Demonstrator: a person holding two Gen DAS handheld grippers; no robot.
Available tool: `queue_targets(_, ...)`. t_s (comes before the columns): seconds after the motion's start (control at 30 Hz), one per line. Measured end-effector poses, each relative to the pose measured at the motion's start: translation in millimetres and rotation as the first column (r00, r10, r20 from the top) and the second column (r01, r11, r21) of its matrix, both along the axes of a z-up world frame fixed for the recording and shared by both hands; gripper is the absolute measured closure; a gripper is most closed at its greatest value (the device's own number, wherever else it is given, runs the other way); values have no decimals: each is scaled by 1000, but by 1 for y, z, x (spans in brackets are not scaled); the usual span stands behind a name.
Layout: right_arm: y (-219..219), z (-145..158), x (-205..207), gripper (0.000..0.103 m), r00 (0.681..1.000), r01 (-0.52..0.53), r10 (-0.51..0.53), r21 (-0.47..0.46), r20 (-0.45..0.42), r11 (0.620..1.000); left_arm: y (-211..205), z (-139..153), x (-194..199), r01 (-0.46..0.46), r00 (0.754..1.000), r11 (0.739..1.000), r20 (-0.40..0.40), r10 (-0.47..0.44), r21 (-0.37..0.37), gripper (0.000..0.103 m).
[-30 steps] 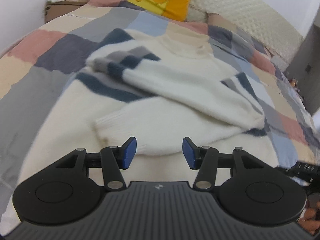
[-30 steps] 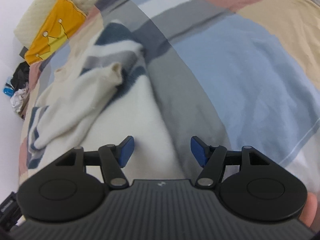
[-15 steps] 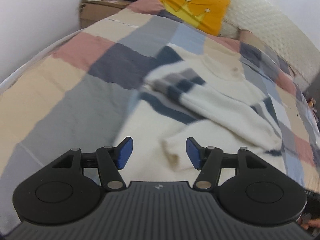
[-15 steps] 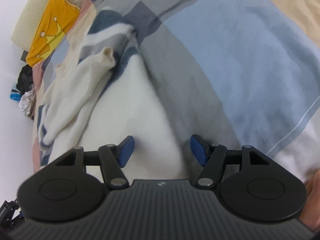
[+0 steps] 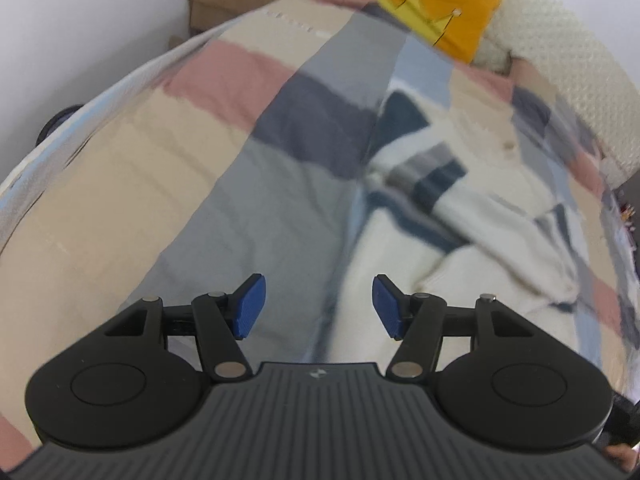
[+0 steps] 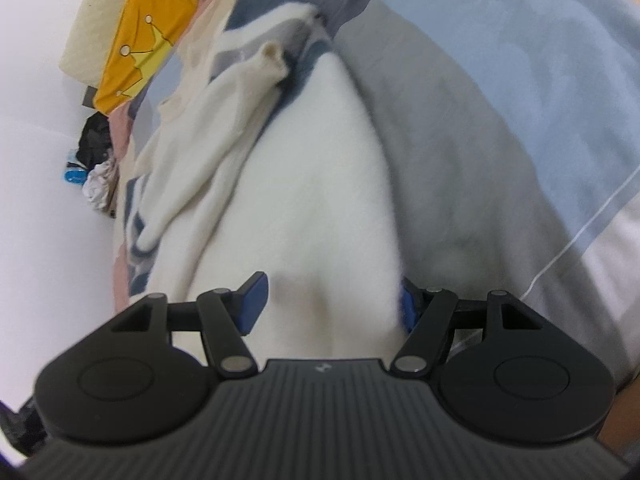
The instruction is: Fold large clothes
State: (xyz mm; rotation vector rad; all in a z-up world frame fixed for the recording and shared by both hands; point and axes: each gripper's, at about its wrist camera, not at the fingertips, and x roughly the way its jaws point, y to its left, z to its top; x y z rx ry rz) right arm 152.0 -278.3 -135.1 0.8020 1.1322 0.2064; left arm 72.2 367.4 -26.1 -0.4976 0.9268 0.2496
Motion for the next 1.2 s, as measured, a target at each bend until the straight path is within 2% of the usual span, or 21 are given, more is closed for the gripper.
queue_targets(0.03, 2, 1, -2, 36, 1000, -5, 5, 12, 7, 1000, 4, -5, -2, -5, 1000, 1000, -9, 5, -8, 38)
queue_targets(0.13, 8, 5, -8, 36, 1000, -9, 8, 28, 30, 1000, 18, -25, -11, -15, 1000, 995, -6, 14, -98, 38)
queue_targets(0.3, 23, 8, -12, 36, 997, -63, 62, 12, 47, 998, 27, -63, -15, -5, 1000, 968, -30, -2, -249, 38)
queue_targets(0.4, 24, 6, -15, 36, 997, -64, 63, 22, 33, 998, 26, -78, -13, 2, 998, 965, -56, -18, -264, 38)
queue_targets(0.53, 32, 6, -24, 37, 997, -70, 70, 8, 34, 998, 28, -94, -16, 28, 997, 949, -53, -47, -315, 38)
queue_targets(0.6, 37, 7, -27, 46, 996, -72, 72, -1, 42, 997, 30, -100, -16, 39, 997, 938, -46, -59, -344, 38)
queue_targets(0.67, 39, 9, -29, 70, 996, -68, 69, -30, 54, 997, 31, -105, -17, 48, 997, 924, -35, -66, -378, 38)
queue_targets(0.7, 39, 11, -30, 76, 996, -61, 63, -32, 61, 998, 31, -108, -18, 52, 997, 919, -28, -68, -392, 38)
queue_targets(0.77, 35, 16, -35, 81, 996, -10, 14, -45, 91, 999, 30, -112, -19, 64, 997, 909, -21, -79, -413, 38)
queue_targets(0.83, 35, 22, -38, 83, 990, 4, 5, -61, 140, 998, 27, -115, -19, 94, 994, 899, -12, -109, -427, 38)
queue_targets(0.97, 31, 39, -40, 85, 973, 26, -11, -61, 231, 998, 18, -122, -20, 150, 988, 859, 33, -154, -489, 38)
queue_targets(1.0, 30, 42, -40, 85, 969, 31, -13, -67, 248, 997, 14, -122, -20, 169, 985, 858, 43, -170, -484, 38)
queue_targets(1.07, 28, 45, -39, 85, 965, 36, -17, -66, 262, 997, 7, -123, -17, 211, 976, 852, 62, -207, -480, 38)
queue_targets(1.13, 27, 44, -36, 86, 966, 33, -16, -61, 259, 998, -2, -126, -13, 256, 965, 829, 75, -253, -497, 38)
queue_targets(1.2, 28, 41, -35, 86, 968, 30, -14, -62, 251, 998, -14, -131, -5, 307, 945, 818, 55, -323, -487, 38)
